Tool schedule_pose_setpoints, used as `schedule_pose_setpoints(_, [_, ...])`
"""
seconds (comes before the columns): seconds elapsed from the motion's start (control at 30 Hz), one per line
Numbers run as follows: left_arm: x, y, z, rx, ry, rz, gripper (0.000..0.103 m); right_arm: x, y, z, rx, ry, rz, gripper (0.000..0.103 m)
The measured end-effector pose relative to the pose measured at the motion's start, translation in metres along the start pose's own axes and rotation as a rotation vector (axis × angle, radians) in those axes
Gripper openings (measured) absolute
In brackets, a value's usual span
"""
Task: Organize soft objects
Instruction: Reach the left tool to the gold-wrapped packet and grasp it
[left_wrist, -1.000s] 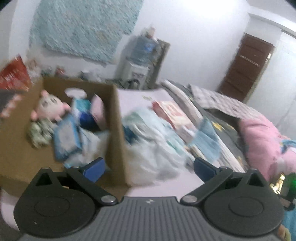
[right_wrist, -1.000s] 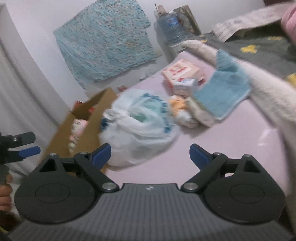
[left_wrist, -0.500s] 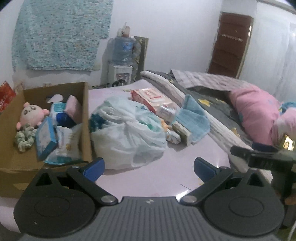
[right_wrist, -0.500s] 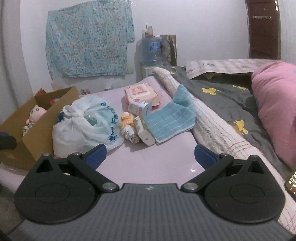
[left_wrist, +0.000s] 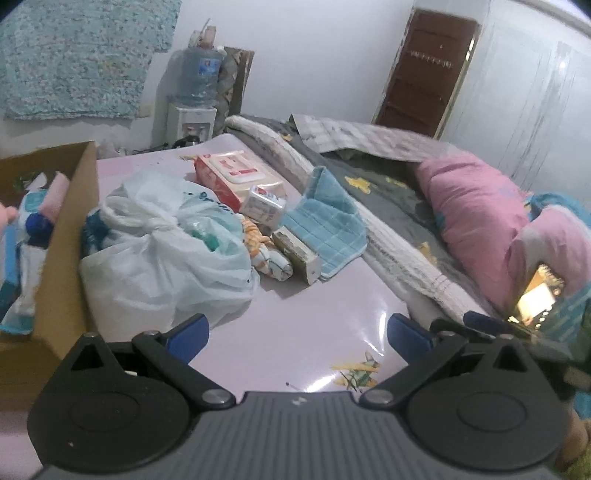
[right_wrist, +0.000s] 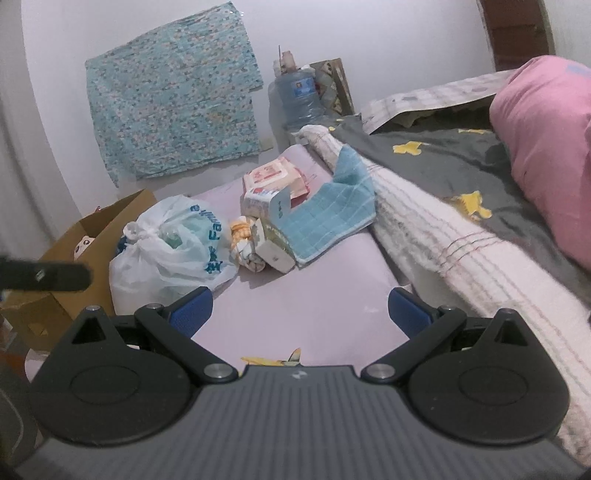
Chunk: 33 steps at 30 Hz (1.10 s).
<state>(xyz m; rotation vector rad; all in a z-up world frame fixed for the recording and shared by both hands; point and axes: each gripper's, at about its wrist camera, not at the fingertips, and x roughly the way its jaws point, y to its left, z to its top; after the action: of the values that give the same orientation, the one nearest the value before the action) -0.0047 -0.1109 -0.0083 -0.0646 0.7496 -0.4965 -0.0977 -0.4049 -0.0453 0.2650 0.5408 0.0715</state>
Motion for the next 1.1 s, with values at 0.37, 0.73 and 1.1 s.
schedule_pose_setpoints(0.37, [0.088,-0.023,0.059,0.028,0.060,0.050,0.101,0.053,0.002,-0.006,-0.002,0.004,0.077,0.081])
schedule_pose_setpoints(0.73, [0.187,-0.017,0.094,-0.119,0.242,0.048,0.059,0.088,-0.010,-0.006,0.026,0.022,0.103,0.076])
schedule_pose_setpoints(1.1, [0.221,-0.007,0.096,-0.151,0.294,0.097,0.041,0.098,-0.025,-0.011,0.075,0.047,0.093,0.076])
